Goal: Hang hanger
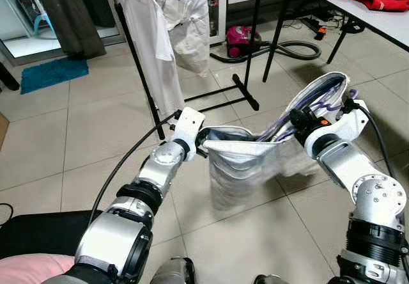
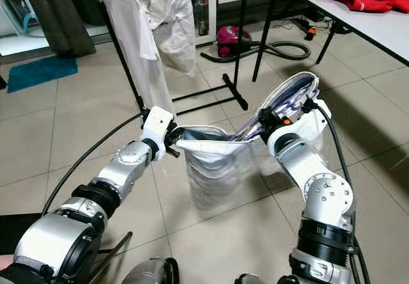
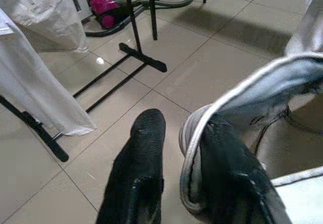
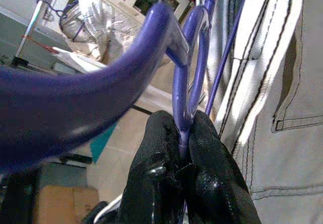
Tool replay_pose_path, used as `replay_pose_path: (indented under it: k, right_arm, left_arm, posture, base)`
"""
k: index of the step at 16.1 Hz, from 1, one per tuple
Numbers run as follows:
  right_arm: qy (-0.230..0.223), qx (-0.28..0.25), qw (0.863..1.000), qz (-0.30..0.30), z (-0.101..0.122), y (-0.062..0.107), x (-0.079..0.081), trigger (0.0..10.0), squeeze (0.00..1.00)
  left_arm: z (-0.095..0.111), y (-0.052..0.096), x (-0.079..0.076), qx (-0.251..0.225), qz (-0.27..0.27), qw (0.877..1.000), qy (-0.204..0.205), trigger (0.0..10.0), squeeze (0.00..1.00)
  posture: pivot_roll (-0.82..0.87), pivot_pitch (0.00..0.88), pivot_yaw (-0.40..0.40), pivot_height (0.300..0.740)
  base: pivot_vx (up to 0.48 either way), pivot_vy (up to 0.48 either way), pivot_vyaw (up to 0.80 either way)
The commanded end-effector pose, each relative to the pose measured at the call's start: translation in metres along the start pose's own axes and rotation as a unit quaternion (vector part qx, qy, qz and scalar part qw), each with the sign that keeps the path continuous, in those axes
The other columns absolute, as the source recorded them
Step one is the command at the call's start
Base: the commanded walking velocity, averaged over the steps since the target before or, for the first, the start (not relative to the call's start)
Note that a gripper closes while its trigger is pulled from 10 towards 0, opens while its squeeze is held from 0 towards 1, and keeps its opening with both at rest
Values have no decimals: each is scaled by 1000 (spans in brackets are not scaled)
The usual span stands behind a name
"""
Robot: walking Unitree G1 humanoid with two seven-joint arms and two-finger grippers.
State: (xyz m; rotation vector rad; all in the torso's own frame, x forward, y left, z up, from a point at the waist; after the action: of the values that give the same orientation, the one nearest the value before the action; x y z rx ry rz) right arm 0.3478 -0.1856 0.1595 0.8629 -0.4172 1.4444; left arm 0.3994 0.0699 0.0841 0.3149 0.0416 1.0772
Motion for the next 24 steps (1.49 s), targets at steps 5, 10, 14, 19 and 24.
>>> replay_pose_path:
  k: [5, 10, 14, 19, 24]
  right_arm:
    - [78, -10, 997, -4, 12, 2, -3, 10000, 0]
    - [112, -1, 994, -1, 13, -6, -2, 10000, 0]
    - [160, 10, 987, 8, 9, -6, 2, 10000, 0]
    - [373, 78, 923, 61, -3, 7, 1, 10000, 0]
    - [473, 99, 866, 128, -8, 23, 24, 10000, 0]
  left_arm:
    - [25, 11, 18, -58, -39, 997, 29, 10000, 125]
    - [48, 28, -32, -81, -199, 976, 43, 10000, 0]
    - [53, 27, -5, -75, -112, 991, 21, 10000, 1000]
    - [119, 39, 23, -160, -127, 978, -35, 10000, 0]
    - [125, 25, 5, -136, -185, 973, -32, 10000, 1000]
  posture:
    - [26, 4, 55, 740]
    - [41, 7, 33, 740]
    - [26, 13, 38, 740]
    - [26, 19, 41, 740]
    - [20, 29, 57, 740]
  base:
    - [0, 0, 0]
    - [0, 0, 0]
    - [0, 0, 0]
    - [0, 0, 0]
    - [0, 0, 0]
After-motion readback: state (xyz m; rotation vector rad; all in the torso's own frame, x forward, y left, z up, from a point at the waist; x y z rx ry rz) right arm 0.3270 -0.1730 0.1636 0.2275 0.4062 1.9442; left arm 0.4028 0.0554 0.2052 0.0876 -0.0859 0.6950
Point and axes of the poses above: a point about 5 cm out from each wrist's last joint towards the gripper, its own y axis pointing back from the gripper into the wrist, its own z axis along the axis of the wrist's last joint, x = y × z, the point moved 4 cm from there along -y, pointing out of the wrist towards the gripper
